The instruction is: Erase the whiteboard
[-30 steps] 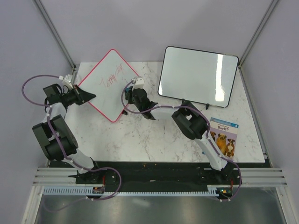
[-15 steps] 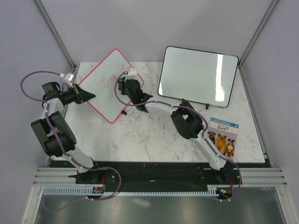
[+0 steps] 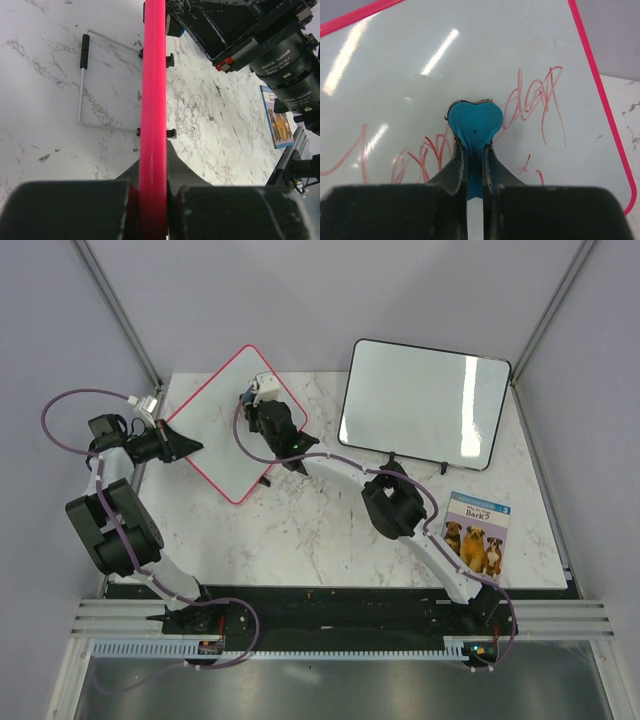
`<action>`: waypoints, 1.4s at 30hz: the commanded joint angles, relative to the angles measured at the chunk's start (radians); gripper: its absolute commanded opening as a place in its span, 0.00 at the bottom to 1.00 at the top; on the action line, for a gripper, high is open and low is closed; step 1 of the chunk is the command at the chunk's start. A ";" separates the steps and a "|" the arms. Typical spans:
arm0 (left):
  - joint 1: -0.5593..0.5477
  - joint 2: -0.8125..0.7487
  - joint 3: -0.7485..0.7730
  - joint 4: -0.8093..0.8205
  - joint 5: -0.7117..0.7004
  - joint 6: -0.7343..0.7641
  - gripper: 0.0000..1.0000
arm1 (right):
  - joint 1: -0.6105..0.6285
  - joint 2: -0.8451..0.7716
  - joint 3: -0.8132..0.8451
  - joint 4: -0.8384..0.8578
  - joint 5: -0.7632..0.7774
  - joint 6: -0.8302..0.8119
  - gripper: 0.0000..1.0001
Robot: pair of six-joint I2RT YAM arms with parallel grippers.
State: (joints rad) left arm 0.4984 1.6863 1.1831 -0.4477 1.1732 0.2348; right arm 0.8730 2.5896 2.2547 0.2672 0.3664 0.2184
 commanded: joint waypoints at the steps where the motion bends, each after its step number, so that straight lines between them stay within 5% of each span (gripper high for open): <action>1: -0.077 0.000 -0.023 -0.140 -0.012 0.245 0.02 | 0.136 0.006 -0.023 -0.003 -0.225 -0.048 0.00; 8: -0.081 -0.002 -0.022 -0.143 -0.012 0.242 0.02 | 0.201 -0.022 -0.113 0.058 -0.325 -0.074 0.00; 12: -0.081 -0.008 -0.020 -0.149 -0.015 0.247 0.02 | 0.195 -0.006 -0.121 0.082 -0.258 -0.039 0.00; 25: -0.081 -0.023 0.006 -0.215 -0.023 0.294 0.02 | -0.057 0.020 -0.159 0.101 -0.005 0.262 0.00; 32: -0.081 -0.033 0.015 -0.240 -0.021 0.305 0.02 | -0.097 0.069 -0.070 -0.058 0.052 0.328 0.00; 42: -0.081 -0.031 0.007 -0.253 -0.012 0.324 0.02 | -0.007 0.021 -0.095 -0.040 -0.254 0.175 0.00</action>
State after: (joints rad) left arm 0.4850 1.6783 1.2186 -0.5316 1.1629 0.3164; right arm 0.7815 2.5801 2.1948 0.3691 0.2798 0.5026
